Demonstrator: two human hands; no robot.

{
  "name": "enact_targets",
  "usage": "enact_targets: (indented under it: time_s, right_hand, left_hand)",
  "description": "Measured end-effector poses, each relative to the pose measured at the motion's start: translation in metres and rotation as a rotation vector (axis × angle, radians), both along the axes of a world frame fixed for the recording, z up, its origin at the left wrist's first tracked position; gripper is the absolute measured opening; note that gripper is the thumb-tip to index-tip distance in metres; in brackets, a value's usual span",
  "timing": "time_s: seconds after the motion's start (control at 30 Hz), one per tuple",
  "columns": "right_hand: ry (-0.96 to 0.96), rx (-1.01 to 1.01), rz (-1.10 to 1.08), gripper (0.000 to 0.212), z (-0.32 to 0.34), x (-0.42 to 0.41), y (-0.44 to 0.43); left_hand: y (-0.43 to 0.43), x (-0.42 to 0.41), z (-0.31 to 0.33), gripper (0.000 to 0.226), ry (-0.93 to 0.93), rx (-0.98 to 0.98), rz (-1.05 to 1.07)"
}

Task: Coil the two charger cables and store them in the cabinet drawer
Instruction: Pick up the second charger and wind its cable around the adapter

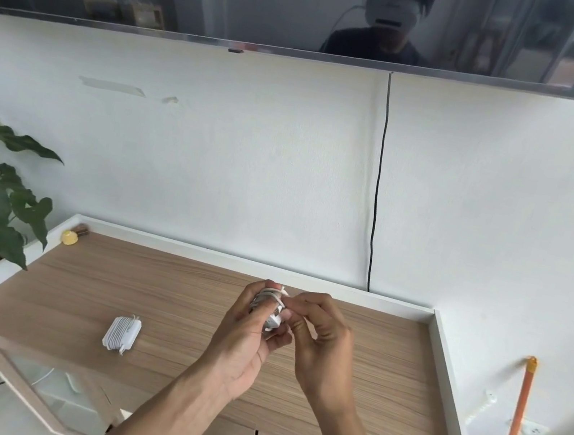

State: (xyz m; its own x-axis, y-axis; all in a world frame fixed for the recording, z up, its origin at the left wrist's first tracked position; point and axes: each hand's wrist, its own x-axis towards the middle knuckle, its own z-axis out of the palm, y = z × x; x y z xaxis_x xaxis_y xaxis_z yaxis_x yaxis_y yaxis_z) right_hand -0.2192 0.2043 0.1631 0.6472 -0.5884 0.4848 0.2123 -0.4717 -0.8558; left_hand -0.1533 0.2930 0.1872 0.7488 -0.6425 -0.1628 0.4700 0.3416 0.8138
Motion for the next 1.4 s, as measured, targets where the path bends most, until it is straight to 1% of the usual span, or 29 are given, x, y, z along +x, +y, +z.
enact_targets:
  time_s: [0.1,0.27,0.37,0.47,0.5,0.63,0.73,0.9,1.0,1.07,1.1,1.17,1.23,1.33,1.4]
  right_hand:
    - [0.008,0.007,0.002,0.023,-0.003,0.000,0.003]
    - [0.014,0.061,-0.007,0.015,-0.001,0.001,0.007]
    - [0.031,0.087,-0.017,0.016,0.001,0.006,0.006]
    - [0.031,0.110,-0.041,0.024,0.003,0.009,0.006]
    - [0.027,0.127,-0.040,0.022,0.003,0.010,0.007]
    - [0.009,0.337,0.045,0.021,0.007,0.007,0.004]
    - [0.057,0.384,0.049,0.011,0.010,0.006,0.001]
    - [0.027,0.531,0.157,0.009,0.011,0.001,-0.001]
    - [0.012,0.580,0.080,0.014,0.009,-0.003,-0.014]
    - [0.058,0.535,0.035,0.017,0.006,-0.006,-0.022]
    - [0.113,0.469,0.041,0.021,0.002,-0.008,-0.024]
    - [0.256,0.306,0.090,0.033,-0.004,-0.011,-0.023]
    - [0.345,0.205,0.154,0.037,-0.010,-0.012,-0.017]
    - [0.358,0.146,0.227,0.033,-0.017,-0.005,-0.006]
    - [0.357,0.129,0.254,0.037,-0.023,0.004,0.002]
  left_hand:
    - [0.002,0.001,-0.002,0.014,0.000,0.017,0.007]
    - [0.002,0.001,-0.002,0.016,-0.002,-0.014,-0.015]
    - [0.001,0.004,-0.003,0.015,0.001,-0.045,-0.046]
    - [0.000,0.008,-0.003,0.014,0.015,-0.058,-0.074]
    - [0.000,0.009,-0.003,0.013,0.017,-0.060,-0.085]
    - [0.001,0.011,-0.005,0.011,0.012,-0.072,-0.119]
    - [0.001,0.012,-0.008,0.011,0.031,-0.085,-0.126]
    - [0.001,0.015,-0.012,0.027,0.066,-0.075,-0.123]
    - [0.002,0.014,-0.011,0.027,0.124,-0.098,-0.113]
    - [0.004,0.015,-0.012,0.028,0.168,-0.114,-0.113]
    - [0.005,0.016,-0.014,0.030,0.192,-0.124,-0.114]
    - [0.007,0.019,-0.018,0.033,0.232,-0.144,-0.110]
    - [0.009,0.020,-0.022,0.033,0.263,-0.157,-0.098]
    - [0.015,0.019,-0.027,0.035,0.294,-0.155,-0.092]
    - [0.022,0.020,-0.031,0.037,0.292,-0.135,-0.067]
